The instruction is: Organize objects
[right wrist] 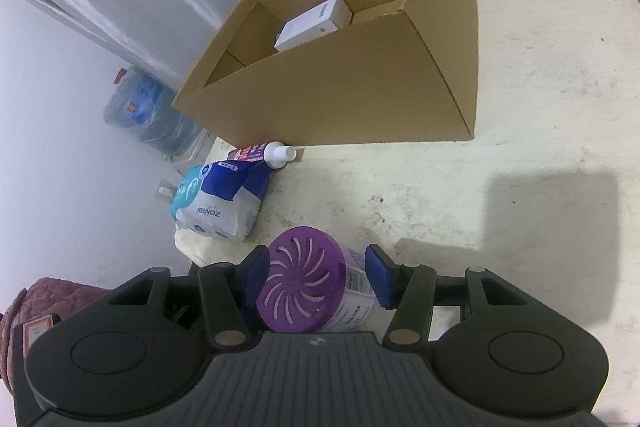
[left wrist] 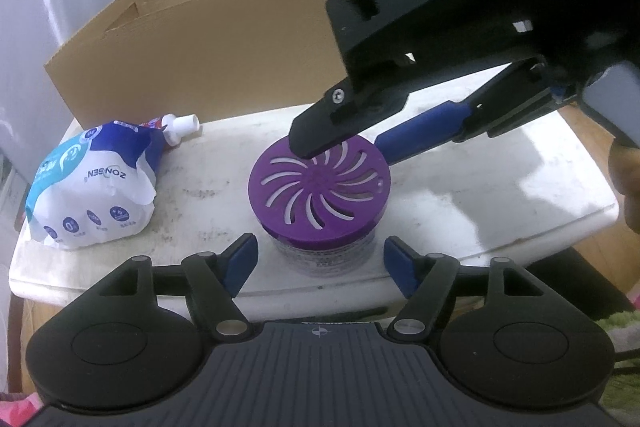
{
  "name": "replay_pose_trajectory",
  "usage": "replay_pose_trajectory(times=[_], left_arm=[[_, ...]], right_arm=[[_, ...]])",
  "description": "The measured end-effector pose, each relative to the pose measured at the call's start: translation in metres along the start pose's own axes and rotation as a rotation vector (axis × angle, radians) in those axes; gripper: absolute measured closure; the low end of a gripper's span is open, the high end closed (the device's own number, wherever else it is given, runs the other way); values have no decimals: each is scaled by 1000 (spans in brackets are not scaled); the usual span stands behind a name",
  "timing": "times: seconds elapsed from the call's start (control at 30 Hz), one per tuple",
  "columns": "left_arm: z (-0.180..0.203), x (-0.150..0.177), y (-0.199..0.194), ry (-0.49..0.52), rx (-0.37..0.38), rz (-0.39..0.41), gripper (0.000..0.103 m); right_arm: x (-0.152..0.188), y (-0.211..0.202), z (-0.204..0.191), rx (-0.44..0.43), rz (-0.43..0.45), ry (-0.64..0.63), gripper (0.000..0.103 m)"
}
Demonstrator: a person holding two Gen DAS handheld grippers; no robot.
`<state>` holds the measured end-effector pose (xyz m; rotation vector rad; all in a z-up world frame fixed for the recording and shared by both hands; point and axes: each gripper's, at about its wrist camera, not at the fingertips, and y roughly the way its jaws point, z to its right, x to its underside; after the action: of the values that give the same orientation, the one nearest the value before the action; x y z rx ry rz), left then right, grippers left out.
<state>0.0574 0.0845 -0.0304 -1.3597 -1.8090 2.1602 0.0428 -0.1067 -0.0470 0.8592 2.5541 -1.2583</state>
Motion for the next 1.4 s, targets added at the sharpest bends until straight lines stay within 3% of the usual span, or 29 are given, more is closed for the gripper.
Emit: replay_pose_trajectory(times=[0.47,1.4], left_arm=[[0,-3,1,8,-1,25,40],[1,-8,2,10,-23,8,40]], right_arm=[[6,4,-3,4,-8,-21,52],[5,11,-3,18,-26,-42,52]])
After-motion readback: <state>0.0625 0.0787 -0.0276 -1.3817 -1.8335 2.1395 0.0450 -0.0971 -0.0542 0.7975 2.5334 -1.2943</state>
